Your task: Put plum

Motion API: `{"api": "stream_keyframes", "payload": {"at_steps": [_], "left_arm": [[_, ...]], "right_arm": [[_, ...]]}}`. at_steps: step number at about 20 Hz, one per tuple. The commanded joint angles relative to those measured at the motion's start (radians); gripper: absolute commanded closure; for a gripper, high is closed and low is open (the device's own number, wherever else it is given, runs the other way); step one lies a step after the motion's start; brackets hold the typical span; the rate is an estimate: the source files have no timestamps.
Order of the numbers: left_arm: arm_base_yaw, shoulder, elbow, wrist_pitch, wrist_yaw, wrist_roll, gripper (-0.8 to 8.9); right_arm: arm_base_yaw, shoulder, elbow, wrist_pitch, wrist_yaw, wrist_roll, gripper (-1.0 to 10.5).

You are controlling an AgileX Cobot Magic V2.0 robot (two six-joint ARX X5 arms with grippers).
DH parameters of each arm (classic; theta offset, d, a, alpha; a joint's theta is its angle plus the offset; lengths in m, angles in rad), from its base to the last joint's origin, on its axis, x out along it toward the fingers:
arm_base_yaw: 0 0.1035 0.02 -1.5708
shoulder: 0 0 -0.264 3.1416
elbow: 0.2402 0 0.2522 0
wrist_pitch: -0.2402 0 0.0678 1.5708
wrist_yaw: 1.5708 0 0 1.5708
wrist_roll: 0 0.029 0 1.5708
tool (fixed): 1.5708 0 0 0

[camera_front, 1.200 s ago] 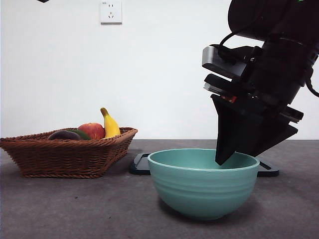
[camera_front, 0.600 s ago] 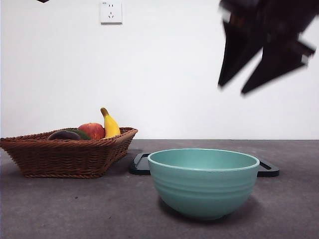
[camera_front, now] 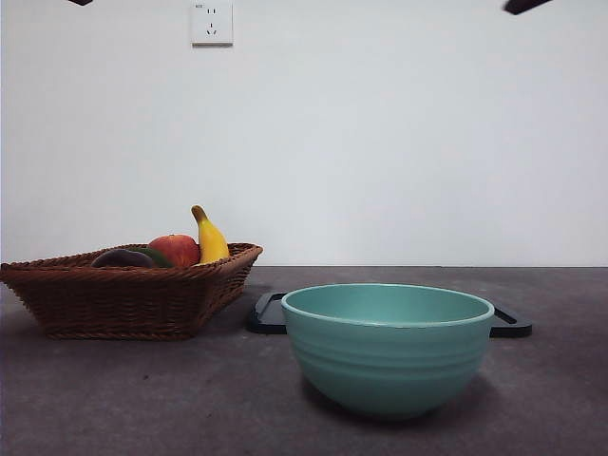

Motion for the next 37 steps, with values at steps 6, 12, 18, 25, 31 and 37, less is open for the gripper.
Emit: {"api": "stream_keyframes", "payload": {"at_steps": [6, 12, 18, 25, 31, 37], "left_arm": [[-0.004, 0.007, 0.018, 0.004, 0.005, 0.016, 4.09], [-0.004, 0.007, 0.018, 0.005, 0.005, 0.016, 5.78], [-0.004, 0.007, 0.018, 0.006, 0.005, 0.016, 8.07], [-0.004, 0.007, 0.018, 0.013, 0.005, 0.016, 8.07], [-0.004, 0.007, 0.018, 0.012, 0.005, 0.016, 8.07], [0.052, -0.051, 0.016, 0.090, -0.108, 0.043, 8.07]], "right_arm": [[0.009, 0.002, 0.015, -0.037, -0.003, -0.056, 7.0], [0.009, 0.002, 0.015, -0.038, -0.003, -0.060, 7.5], [0.009, 0.001, 0.015, -0.037, -0.003, -0.081, 9.4], [0.009, 0.000, 0.015, -0.019, -0.003, -0.081, 9.4], [0.009, 0.000, 0.015, -0.013, -0.003, -0.081, 9.4], [0.009, 0.000, 0.015, -0.013, -0.003, -0.081, 9.4]]}}
